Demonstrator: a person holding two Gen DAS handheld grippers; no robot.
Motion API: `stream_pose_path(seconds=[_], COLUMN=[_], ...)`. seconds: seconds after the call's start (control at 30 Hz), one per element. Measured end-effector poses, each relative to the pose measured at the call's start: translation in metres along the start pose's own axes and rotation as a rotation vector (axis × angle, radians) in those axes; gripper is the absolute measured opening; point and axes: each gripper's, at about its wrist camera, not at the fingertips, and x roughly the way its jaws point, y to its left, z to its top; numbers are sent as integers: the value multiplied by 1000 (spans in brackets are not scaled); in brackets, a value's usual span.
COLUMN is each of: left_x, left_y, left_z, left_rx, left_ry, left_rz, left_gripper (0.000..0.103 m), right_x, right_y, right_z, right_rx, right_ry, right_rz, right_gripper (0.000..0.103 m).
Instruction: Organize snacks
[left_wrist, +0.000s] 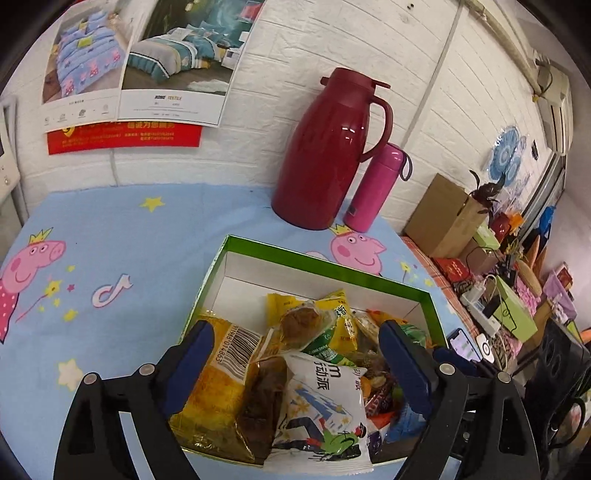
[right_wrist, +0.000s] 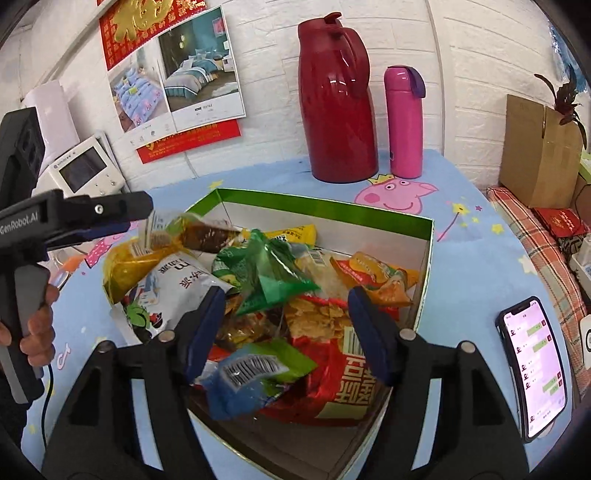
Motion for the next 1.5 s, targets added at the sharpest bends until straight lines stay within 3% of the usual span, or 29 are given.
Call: stream_pose_path(seconds=[0.3,0.5,0.63,0.8,1.0,1.27,1.4,1.5], left_x=[-14,-64,-108,-169,-224,-280,-299,-292], left_y=[-7,-27,-44,-62,-69,-64,-64,-65], left_z=[-12,-20,-30,-57,-97,-146,-153,-162], left_rx=[47,104,143,189,191,173,147,150], left_ry=[-1,-44,-76,-137,-143,-139,-136,-129], left_rz=[51,114,163,211,243,300,277,316], left_gripper=[93,94,100,103,103,103,103,103], right_x=[-25,-85,-133,-193,-251,-321,-342,-331], right_y=[-3,16,36,60,71,74,77,76], right_z=[-6,0,3,-9,-39,-61,-65,-75], right_rx=[10,-10,-43,-89,-92,-128,-168,-178], right_ry=[-5,-43,-63,-46,-13,-92,-141,-123], right_rz=[-10,-25,-58,-12,38,26,-12,-34], right_gripper=[80,86,99,99,102,102,102,102])
